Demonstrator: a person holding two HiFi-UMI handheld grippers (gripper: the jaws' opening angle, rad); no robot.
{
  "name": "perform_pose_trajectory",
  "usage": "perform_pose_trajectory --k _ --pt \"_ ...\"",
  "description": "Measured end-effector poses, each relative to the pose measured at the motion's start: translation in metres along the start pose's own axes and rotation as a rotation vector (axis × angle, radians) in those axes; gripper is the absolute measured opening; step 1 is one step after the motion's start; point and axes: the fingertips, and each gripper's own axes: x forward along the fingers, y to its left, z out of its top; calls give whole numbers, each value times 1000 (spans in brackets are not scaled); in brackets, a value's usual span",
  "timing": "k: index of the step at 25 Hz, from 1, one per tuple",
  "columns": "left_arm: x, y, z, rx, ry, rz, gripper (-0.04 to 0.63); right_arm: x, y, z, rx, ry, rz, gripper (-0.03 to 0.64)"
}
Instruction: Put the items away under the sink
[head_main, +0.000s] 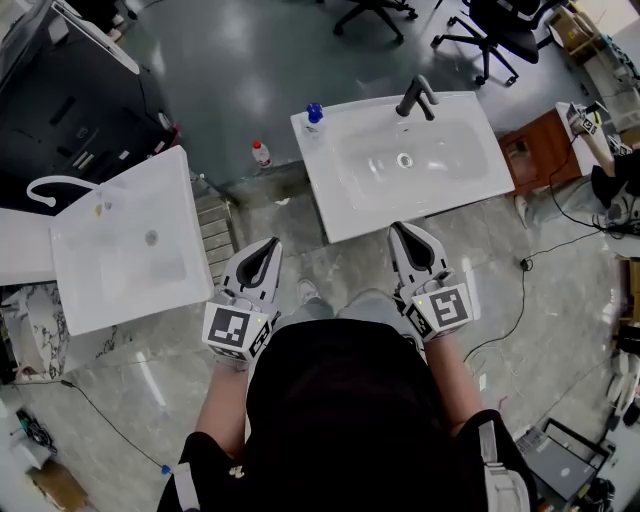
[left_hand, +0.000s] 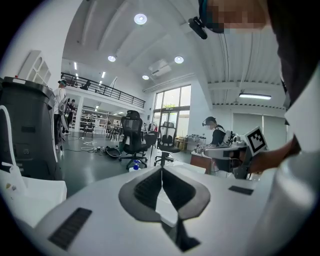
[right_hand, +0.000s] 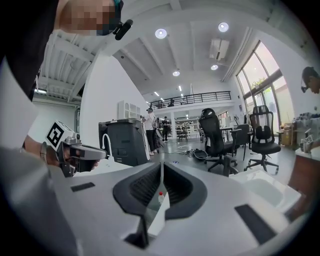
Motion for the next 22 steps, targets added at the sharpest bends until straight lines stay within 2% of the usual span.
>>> perform_pose_trajectory --k 10,15,22 --pt "-2 13 7 -4 3 29 23 25 6 8 -27 10 39 38" --pt "3 13 9 -11 1 73 23 40 -3 7 -18 10 85 38" --pt "9 14 10 -29 13 172 23 70 -14 7 0 24 189 39"
